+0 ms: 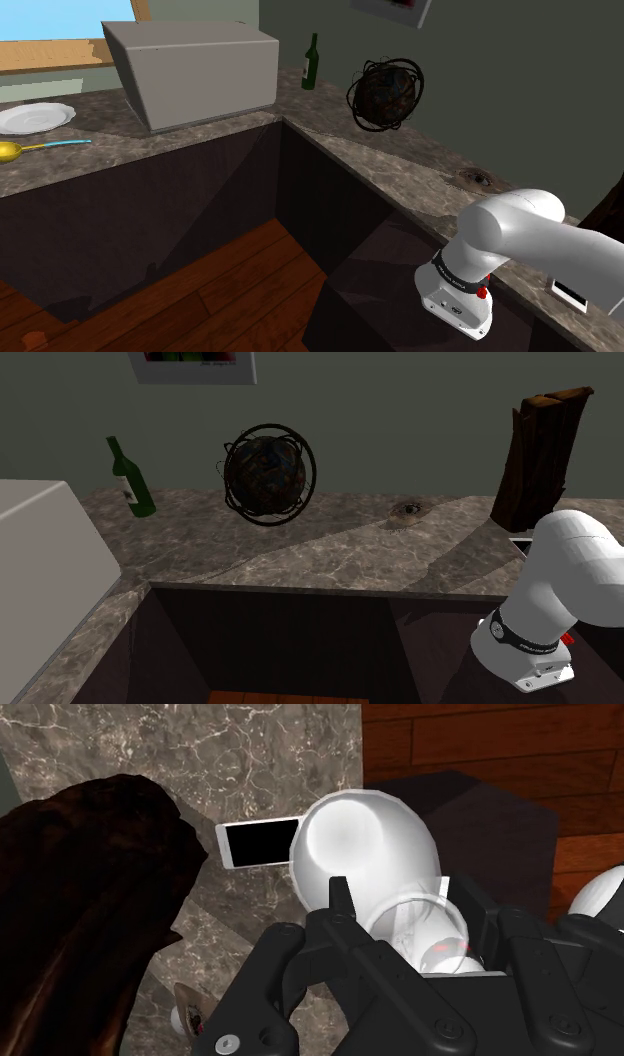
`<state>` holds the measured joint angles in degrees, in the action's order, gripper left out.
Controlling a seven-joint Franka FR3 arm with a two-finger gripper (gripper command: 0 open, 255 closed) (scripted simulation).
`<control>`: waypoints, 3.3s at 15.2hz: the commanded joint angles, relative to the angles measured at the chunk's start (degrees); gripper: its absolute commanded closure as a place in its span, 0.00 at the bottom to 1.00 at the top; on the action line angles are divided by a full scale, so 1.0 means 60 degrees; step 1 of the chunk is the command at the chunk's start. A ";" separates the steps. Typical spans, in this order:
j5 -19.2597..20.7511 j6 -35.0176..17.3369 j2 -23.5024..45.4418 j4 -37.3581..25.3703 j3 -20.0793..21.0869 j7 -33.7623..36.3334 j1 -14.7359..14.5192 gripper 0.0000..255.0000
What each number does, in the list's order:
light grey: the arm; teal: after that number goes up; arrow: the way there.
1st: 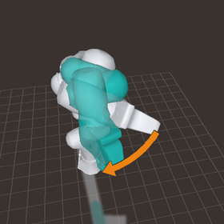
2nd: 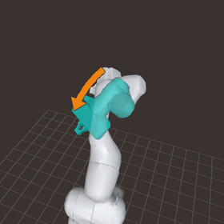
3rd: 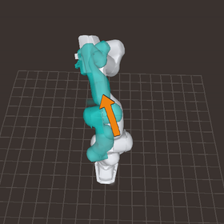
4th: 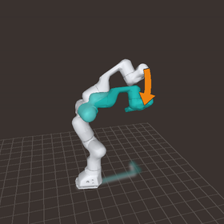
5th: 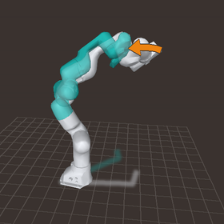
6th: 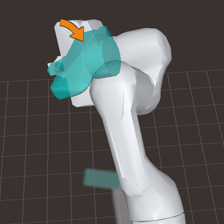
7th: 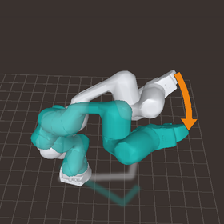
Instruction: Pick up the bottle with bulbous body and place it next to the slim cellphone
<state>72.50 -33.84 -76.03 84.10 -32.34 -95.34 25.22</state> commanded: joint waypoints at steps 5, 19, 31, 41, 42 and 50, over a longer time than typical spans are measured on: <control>-0.0031 -0.0208 -0.0877 0.1129 -0.0071 0.0360 0.0246 1.00; 0.0229 -0.0660 -0.2757 0.3400 -0.0477 0.0820 0.0816 1.00; 0.0796 -0.0996 -0.4239 0.5017 -0.1044 0.0872 0.1346 1.00; 0.0715 -0.2529 -0.4361 0.6248 -0.2579 0.0454 0.2958 1.00; 0.0722 -0.2677 -0.4361 0.6360 -0.2729 0.0412 0.3106 1.00; 0.0891 -0.3703 -0.4361 0.7129 -0.3804 0.0130 0.4097 1.00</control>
<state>77.77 -55.43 -102.20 126.50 -54.57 -94.42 49.30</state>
